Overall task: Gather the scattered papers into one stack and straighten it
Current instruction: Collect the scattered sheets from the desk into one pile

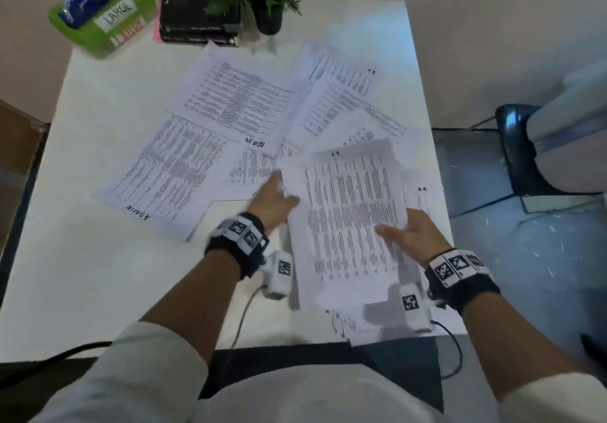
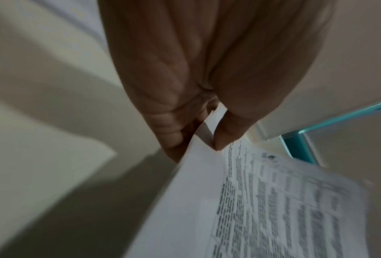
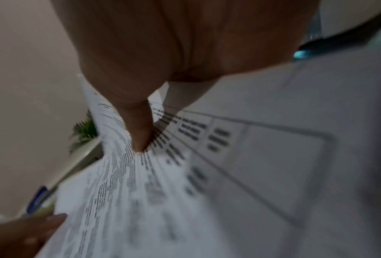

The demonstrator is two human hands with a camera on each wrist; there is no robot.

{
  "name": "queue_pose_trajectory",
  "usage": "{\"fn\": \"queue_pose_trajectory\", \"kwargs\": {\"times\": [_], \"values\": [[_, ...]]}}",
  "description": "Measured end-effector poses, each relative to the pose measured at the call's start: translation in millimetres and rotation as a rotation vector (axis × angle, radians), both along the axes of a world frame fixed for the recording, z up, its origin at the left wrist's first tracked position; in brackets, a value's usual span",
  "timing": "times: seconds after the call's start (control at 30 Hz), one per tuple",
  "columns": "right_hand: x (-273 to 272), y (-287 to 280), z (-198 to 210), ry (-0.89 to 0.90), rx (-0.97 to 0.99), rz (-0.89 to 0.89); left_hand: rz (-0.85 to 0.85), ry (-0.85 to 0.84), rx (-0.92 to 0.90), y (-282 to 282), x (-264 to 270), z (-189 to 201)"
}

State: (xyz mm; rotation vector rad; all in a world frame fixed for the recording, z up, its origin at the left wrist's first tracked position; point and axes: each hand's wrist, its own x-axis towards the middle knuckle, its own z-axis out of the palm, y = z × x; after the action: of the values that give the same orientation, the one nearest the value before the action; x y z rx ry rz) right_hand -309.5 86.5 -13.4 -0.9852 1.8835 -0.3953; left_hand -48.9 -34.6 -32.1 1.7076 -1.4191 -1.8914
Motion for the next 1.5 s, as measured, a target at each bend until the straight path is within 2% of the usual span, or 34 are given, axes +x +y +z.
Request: {"fn": "queue_pose_trajectory", "kwargs": {"times": [0.07,0.17,0.3,0.37,0.47,0.6,0.77,0.87,0.93,1.0,1.1,1.2,1.3,1.4,1.5], "values": [[-11.4,13.2,-3.8,0.074,0.036,-0.005,-0.074,0.031,-0.004,26.8,-20.4,-11.3],[-24.2,29.4,-20.4,0.215,0.032,-0.086,-0.249,-0.085,-0.093,54.9,-46.7,-20.2],[-29.0,33.7,-33.4,0.362,0.001,-0.141,-0.268,-0.145,-0.149,56.8,-54.4,-27.5],[-27.1,29.4,-34.1,0.461,-0.042,-0.097,-0.229,-0.162,-0.173,48.8,-47.9,-24.5],[-19.0,19.0,-36.2,0.539,-0.106,-0.112,-0.080,-0.233,-0.223,26.4,-26.2,-21.0],[6.5,-6.4,-34.6,0.659,-0.281,-0.057,0.131,-0.469,-0.283,-9.2,29.3,-23.4],[48.7,-43.8,-37.1,0.533,-0.368,0.066,0.275,-0.862,-0.267,-38.5,111.4,-24.3],[80.2,-65.1,-39.1,0.461,-0.384,0.127,0.299,-1.025,-0.066,-41.4,155.3,-24.3],[101.7,-77.1,-39.4,0.429,-0.394,0.150,0.323,-1.014,0.118,-43.0,176.1,-27.3],[121.3,-87.4,-40.4,0.422,-0.399,0.170,0.327,-0.954,0.210,-44.4,187.0,-28.8],[145.0,-97.1,-41.8,0.402,-0.417,0.197,0.382,-0.843,0.058,-43.4,188.9,-28.9],[158.7,-102.7,-40.3,0.380,-0.400,0.212,0.592,-0.665,-0.138,-43.9,186.0,-20.8],[163.6,-107.4,-38.5,0.376,-0.405,0.211,0.741,-0.607,-0.224,-52.2,195.4,-5.2],[164.7,-109.3,-37.7,0.373,-0.440,0.189,0.720,-0.671,-0.287,-64.2,220.2,5.3],[170.5,-110.7,-34.7,0.359,-0.436,0.179,0.584,-0.771,-0.286,-75.6,243.4,13.4]]}}
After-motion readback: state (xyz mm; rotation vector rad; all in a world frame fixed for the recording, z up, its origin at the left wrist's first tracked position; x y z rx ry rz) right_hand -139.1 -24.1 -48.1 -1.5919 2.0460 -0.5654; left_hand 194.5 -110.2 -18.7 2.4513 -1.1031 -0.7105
